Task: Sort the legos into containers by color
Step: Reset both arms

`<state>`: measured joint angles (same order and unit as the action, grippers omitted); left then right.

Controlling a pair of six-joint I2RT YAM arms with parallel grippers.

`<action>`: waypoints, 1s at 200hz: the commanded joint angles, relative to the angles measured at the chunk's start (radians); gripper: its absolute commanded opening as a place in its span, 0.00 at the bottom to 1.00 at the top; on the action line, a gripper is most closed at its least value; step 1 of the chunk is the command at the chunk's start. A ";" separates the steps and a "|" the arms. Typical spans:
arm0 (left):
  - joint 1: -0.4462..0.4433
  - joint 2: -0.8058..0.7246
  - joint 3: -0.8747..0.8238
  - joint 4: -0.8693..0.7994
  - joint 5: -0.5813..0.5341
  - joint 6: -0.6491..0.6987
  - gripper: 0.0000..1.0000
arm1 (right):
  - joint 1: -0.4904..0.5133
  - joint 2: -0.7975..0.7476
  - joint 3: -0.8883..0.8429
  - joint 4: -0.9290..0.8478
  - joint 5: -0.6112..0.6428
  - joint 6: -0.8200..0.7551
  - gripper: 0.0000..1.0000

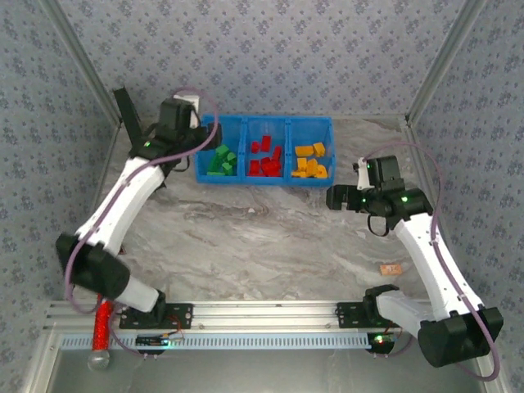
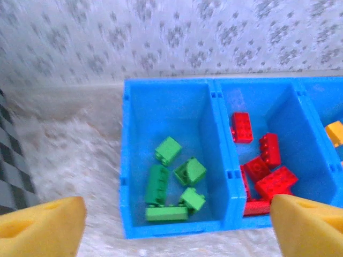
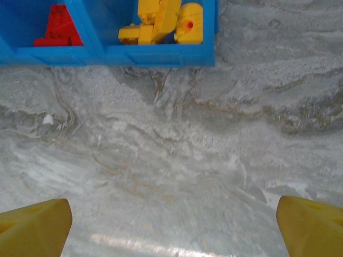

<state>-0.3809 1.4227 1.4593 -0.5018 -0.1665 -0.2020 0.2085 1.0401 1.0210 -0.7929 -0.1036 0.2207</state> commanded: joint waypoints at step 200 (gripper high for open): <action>0.366 0.127 -1.113 1.480 0.015 0.176 0.99 | -0.061 -0.186 -0.636 1.024 0.381 -0.221 1.00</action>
<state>-0.0395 1.4811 0.2802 0.8486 -0.2687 -0.0166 0.1795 0.8574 0.4286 0.0883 0.2241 0.0322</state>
